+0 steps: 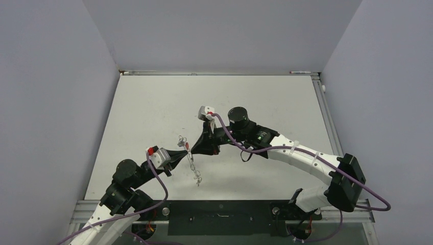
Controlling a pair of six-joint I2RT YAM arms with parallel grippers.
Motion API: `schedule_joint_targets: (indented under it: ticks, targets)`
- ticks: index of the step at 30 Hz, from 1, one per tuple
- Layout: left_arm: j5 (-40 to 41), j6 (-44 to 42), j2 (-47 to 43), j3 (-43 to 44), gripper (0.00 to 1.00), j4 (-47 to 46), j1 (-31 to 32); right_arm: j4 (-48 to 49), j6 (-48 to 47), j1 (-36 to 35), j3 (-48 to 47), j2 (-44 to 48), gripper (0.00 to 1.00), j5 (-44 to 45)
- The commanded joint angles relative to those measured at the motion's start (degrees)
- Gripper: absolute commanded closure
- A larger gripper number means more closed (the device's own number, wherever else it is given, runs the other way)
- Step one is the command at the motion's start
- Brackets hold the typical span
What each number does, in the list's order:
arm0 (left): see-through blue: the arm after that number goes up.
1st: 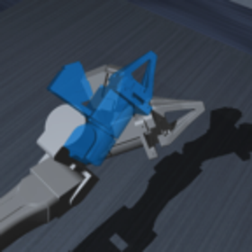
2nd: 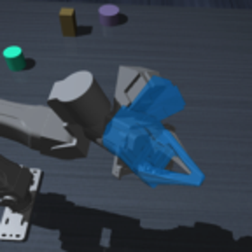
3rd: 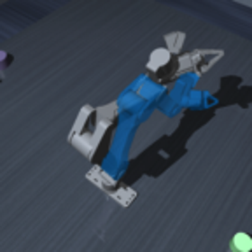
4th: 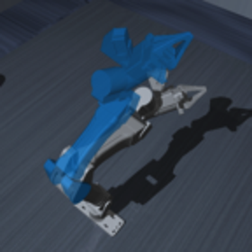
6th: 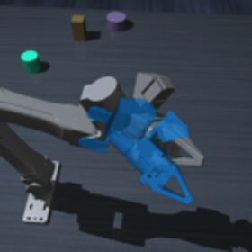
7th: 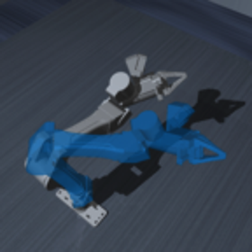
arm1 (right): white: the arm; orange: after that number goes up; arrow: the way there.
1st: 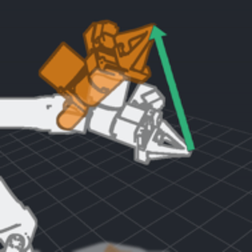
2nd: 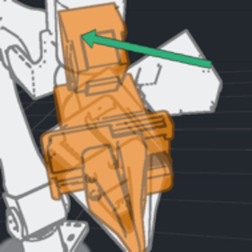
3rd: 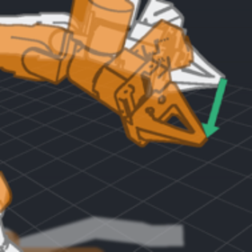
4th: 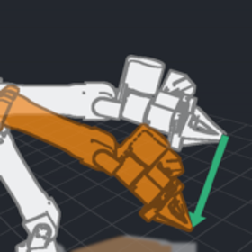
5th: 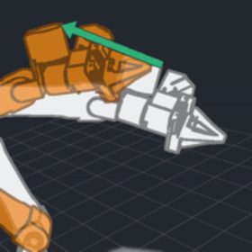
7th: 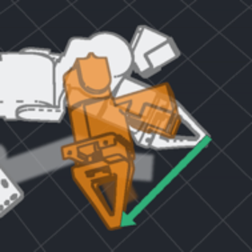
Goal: Put the keys on the keyring
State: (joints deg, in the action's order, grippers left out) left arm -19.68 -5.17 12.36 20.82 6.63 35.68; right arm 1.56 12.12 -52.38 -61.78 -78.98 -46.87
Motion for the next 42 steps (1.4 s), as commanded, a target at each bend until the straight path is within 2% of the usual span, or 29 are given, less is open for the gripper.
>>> schedule_joint_targets:
  ticks: [1,42]
  targets:
    - [-0.99,0.16,-0.42,0.45,1.0,-4.52,0.09,0.99,-1.73,-0.7,-2.86,-1.28,0.95,-1.38]
    - [-1.26,0.19,-1.14,0.54,1.0,-4.39,0.09,4.06,0.93,1.89,-1.84,-3.6,0.95,-1.12]
